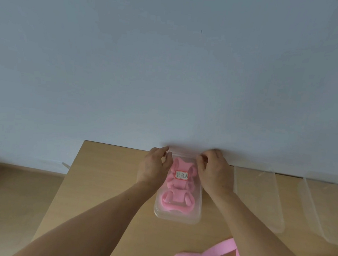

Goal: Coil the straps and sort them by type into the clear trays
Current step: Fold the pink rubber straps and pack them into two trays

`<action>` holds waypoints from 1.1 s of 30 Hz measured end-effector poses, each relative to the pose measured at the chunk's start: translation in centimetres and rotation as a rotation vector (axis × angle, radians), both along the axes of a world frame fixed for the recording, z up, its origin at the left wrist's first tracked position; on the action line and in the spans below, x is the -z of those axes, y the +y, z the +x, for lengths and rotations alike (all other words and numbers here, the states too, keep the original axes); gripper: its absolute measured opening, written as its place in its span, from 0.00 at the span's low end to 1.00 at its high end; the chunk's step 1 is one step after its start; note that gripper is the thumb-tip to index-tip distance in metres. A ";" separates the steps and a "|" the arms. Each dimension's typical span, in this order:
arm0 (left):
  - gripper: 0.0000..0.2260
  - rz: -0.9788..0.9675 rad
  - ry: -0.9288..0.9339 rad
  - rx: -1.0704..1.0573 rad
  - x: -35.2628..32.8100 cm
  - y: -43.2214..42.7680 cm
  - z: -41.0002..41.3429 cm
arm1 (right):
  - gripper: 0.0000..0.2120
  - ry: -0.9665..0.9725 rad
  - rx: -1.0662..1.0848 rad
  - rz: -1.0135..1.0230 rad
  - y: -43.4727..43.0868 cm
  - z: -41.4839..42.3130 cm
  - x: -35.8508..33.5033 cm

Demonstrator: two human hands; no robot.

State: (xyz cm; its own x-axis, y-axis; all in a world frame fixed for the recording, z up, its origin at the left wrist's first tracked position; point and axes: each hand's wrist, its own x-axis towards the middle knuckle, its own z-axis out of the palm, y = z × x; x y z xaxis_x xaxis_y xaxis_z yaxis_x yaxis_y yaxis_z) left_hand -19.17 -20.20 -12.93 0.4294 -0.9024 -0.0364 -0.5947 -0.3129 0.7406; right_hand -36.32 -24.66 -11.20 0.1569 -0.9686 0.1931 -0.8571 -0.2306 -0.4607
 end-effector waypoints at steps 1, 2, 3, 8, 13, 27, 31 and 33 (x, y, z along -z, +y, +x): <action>0.15 0.016 0.029 -0.015 0.0 0.1 0.0 | 0.08 -0.048 0.025 0.040 0.1 -0.1 0.1; 0.15 0.045 0.051 -0.031 -0.1 0.3 0.1 | 0.08 -0.076 0.040 0.073 0.2 -0.1 0.2; 0.14 0.075 0.058 -0.041 0.0 0.4 0.1 | 0.08 -0.084 0.045 0.098 0.2 -0.2 0.2; 0.13 0.136 -0.070 0.048 -0.4 1.2 0.4 | 0.10 0.023 0.049 0.178 0.2 -0.3 -0.2; 0.16 0.244 -0.240 0.159 -1.0 1.0 0.7 | 0.12 0.195 0.082 0.180 0.7 0.0 -0.9; 0.12 0.304 -0.248 0.221 -1.2 1.4 0.8 | 0.10 -0.190 0.137 0.458 1.7 0.1 -0.6; 0.12 0.302 -0.251 0.221 -1.1 1.6 0.7 | 0.08 -0.315 0.163 0.619 1.1 0.0 -1.0; 0.12 0.294 -0.250 0.221 -1.1 1.7 0.6 | 0.07 -0.460 0.182 0.698 0.9 -0.3 -1.0</action>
